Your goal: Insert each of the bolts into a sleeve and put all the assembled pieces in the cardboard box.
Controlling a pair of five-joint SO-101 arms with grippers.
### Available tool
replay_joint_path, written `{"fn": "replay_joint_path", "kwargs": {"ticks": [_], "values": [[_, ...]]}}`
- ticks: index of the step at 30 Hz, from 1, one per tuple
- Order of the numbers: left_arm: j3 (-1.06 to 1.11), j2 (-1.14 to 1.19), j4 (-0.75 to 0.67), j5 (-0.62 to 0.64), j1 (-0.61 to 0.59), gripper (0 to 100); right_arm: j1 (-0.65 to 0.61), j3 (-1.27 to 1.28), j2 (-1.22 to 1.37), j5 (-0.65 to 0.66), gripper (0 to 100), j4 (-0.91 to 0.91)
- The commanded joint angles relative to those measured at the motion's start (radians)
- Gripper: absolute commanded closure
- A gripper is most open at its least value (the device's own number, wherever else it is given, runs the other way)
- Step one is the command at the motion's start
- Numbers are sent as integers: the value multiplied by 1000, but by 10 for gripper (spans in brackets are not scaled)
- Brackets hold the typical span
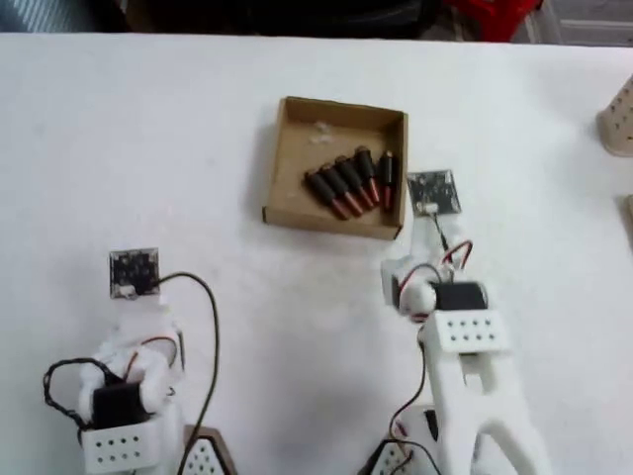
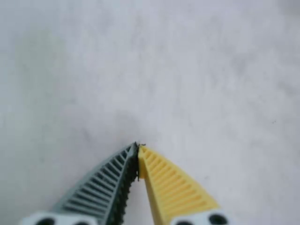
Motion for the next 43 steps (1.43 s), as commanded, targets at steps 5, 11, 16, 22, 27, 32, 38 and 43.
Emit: {"fn": "replay_joint_path", "kwargs": {"ticks": [5, 11, 16, 22, 27, 32, 38, 43], "values": [[-2, -10, 15, -9, -8, 977, -1, 172, -119, 25, 981, -76], [-2, -10, 15, -9, -8, 977, -2, 292, -209, 25, 981, -114], [-2, -10, 15, -9, -8, 977, 7, 368, -329, 25, 981, -182], [-2, -10, 15, -9, -8, 977, 8, 485, -544, 25, 981, -185], [-2, -10, 15, -9, -8, 977, 2, 519, -739, 25, 981, -36], [-2, -10, 15, -9, -8, 977, -16, 525, -918, 25, 981, 222], [-2, -10, 15, -9, -8, 977, -81, 562, -1041, 25, 981, 463], [-2, -10, 15, -9, -8, 977, -79, 562, -1029, 23, 981, 460]]}}
